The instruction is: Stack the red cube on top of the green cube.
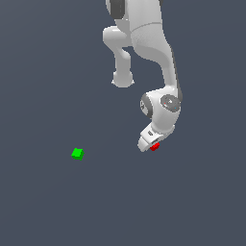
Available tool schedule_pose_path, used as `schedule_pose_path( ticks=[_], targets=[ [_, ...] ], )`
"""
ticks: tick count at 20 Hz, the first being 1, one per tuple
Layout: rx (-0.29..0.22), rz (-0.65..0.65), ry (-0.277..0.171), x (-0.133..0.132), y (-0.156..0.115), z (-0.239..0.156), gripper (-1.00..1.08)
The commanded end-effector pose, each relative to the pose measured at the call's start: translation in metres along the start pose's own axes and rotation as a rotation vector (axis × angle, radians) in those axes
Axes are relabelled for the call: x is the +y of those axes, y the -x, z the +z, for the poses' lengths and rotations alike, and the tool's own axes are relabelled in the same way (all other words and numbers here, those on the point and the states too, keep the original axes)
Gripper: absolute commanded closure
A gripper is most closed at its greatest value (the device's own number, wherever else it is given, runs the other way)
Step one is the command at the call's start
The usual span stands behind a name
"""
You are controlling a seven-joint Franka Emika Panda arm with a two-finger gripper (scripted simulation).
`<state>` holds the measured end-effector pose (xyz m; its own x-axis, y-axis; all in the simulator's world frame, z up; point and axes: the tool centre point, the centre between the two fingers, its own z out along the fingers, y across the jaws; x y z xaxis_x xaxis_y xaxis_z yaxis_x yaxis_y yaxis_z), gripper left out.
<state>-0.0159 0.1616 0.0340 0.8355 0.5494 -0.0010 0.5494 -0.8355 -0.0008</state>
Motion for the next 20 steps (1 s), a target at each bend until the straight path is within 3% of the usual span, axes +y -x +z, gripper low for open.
schedule_pose_path(
  ticks=[1,5,6,20],
  targets=[
    [0.001,-0.001,0.001,-0.0001,-0.0002,0.0097,-0.92],
    [0.001,-0.001,0.001,0.0004,-0.001,0.0143,-0.92],
    [0.001,-0.001,0.001,0.0004,-0.001,0.0143,1.08],
    [0.0,-0.001,0.001,0.0004,-0.0006,0.0092,1.08]
  ],
)
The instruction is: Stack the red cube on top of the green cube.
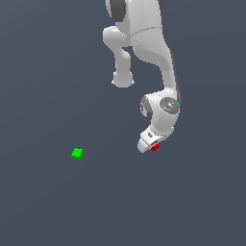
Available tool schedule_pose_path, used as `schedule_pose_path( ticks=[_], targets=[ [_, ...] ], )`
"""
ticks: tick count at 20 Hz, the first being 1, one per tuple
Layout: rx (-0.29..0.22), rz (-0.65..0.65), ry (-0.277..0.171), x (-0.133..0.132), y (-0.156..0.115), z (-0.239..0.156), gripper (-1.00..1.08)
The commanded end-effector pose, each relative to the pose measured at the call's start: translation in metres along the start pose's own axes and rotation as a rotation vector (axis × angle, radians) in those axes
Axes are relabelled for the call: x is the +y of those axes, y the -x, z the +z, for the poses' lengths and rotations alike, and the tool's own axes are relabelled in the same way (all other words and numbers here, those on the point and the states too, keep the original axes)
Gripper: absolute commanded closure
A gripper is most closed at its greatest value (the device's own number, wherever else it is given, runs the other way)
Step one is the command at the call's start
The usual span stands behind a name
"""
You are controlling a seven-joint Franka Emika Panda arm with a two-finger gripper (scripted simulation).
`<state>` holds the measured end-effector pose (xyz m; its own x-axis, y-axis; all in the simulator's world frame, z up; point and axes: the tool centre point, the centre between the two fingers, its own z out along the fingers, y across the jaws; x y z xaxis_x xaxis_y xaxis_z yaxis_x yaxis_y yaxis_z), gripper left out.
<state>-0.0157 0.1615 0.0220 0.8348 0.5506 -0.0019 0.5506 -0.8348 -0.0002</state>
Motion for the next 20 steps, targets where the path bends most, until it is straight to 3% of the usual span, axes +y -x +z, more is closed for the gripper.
schedule_pose_path(
  ticks=[1,14,20],
  targets=[
    [0.001,0.0,0.001,0.0,0.0,-0.005,1.08],
    [0.001,-0.001,0.001,-0.001,0.001,-0.081,1.08],
    [0.002,-0.001,0.0,-0.001,0.0,-0.098,1.08]
  ],
)
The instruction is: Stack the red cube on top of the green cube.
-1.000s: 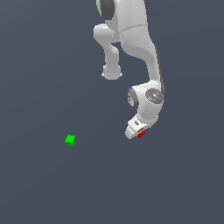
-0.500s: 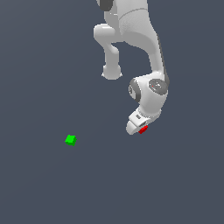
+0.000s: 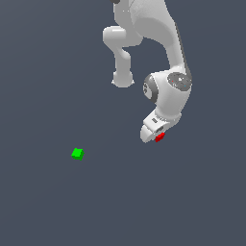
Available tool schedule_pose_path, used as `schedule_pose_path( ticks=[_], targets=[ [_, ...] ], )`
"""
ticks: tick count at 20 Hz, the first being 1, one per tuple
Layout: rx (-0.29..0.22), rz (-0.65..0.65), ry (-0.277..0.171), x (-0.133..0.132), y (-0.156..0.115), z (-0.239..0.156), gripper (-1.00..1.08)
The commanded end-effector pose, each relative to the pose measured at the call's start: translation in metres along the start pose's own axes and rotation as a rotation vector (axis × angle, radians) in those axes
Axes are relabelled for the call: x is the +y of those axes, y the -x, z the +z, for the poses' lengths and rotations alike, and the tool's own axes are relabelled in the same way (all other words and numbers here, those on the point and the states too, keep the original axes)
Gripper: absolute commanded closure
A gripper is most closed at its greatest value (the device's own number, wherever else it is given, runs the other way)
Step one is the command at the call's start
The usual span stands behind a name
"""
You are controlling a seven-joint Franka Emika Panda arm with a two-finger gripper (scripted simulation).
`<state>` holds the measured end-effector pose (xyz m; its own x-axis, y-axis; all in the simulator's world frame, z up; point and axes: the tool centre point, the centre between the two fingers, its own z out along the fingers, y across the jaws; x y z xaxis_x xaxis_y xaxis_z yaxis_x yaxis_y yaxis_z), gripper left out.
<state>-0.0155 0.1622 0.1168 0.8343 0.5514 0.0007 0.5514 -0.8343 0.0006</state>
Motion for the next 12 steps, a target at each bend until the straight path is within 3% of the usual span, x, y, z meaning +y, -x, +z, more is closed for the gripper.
schedule_pose_path(
  ticks=[1,7,12],
  targets=[
    [-0.001,0.0,0.0,0.0,0.0,-0.003,1.08],
    [0.0,0.0,0.0,0.009,0.004,0.0,1.08],
    [0.0,0.0,0.0,0.034,0.018,0.004,1.08]
  ],
)
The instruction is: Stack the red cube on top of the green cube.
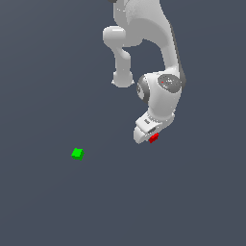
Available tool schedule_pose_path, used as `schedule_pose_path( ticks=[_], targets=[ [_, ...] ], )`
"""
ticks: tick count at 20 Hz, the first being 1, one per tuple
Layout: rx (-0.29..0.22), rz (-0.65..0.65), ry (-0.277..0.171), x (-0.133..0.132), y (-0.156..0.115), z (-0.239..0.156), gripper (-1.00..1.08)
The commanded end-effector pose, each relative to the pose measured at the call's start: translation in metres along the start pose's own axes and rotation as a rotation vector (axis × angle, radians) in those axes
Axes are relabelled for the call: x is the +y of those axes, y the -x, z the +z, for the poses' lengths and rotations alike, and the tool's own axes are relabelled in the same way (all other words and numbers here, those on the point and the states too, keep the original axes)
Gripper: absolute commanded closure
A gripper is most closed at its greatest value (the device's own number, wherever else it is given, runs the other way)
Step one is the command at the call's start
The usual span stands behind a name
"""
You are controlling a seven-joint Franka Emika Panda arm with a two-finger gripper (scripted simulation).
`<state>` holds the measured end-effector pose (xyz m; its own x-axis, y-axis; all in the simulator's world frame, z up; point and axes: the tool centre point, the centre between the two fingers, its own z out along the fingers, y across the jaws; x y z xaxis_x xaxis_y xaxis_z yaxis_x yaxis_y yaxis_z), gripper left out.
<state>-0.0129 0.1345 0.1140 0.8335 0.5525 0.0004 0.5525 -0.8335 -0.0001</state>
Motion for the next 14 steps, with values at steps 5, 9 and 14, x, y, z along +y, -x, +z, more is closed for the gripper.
schedule_pose_path(
  ticks=[5,9,14],
  targets=[
    [0.0,0.002,0.0,0.051,0.027,0.008,1.08],
    [0.0,0.002,0.0,0.096,0.05,0.015,1.08],
    [0.0,0.002,0.001,0.155,0.08,0.025,1.08]
  ],
)
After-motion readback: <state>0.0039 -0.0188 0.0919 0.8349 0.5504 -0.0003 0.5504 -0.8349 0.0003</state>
